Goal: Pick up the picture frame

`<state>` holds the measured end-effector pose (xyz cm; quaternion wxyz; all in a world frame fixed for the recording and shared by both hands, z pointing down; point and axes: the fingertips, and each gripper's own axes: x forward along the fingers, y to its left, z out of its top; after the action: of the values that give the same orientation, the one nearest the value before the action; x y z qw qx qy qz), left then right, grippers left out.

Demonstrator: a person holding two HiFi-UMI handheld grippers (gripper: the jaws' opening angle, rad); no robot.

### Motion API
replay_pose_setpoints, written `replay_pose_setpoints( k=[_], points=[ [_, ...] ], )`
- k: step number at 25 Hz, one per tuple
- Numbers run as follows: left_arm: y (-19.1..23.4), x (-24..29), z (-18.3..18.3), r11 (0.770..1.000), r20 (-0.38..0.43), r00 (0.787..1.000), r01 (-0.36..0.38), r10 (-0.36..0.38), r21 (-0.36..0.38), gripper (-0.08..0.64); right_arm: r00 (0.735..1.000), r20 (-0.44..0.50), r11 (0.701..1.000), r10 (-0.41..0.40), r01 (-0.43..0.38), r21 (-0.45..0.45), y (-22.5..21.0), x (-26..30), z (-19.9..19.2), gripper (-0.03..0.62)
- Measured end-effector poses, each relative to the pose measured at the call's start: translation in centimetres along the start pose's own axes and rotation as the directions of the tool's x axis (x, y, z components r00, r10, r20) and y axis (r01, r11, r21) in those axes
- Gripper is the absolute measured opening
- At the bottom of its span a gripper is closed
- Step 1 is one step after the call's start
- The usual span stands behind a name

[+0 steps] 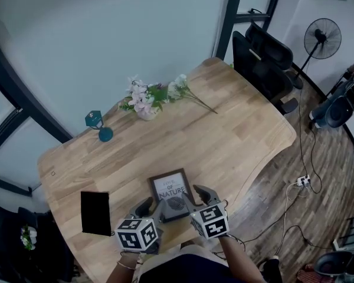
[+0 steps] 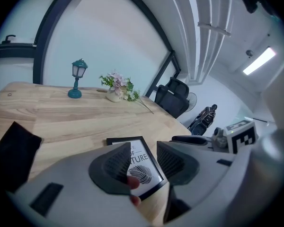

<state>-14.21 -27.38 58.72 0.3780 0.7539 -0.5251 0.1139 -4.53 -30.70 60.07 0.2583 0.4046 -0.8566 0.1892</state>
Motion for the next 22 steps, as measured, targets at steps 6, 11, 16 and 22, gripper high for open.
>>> replay_pose_setpoints(
  k=[6, 11, 16, 22],
  points=[
    [1.2, 1.1, -0.9, 1.0, -0.033, 0.999, -0.004, 0.003, -0.025, 0.164, 0.999, -0.047, 1.0, 0.0, 0.001, 0.007, -0.3, 1.6, -1.1, 0.146],
    [2.0, 1.9, -1.6, 0.999, -0.052, 0.999, -0.018, 0.016, -0.033, 0.164, 0.996, -0.084, 1.0, 0.001, 0.0, 0.018, -0.7, 2.7, -2.2, 0.144],
    [2.9, 2.8, -2.5, 0.998, -0.081, 0.996, -0.031, 0.026, -0.058, 0.164, 0.993, -0.121, 1.0, 0.004, -0.001, 0.025, -0.9, 3.6, -3.3, 0.144],
    [3.7, 3.9, -3.4, 0.996, -0.11, 0.993, -0.039, 0.03, -0.079, 0.166, 0.987, -0.158, 0.999, 0.008, -0.003, 0.037, -1.2, 4.6, -4.5, 0.144]
  ],
)
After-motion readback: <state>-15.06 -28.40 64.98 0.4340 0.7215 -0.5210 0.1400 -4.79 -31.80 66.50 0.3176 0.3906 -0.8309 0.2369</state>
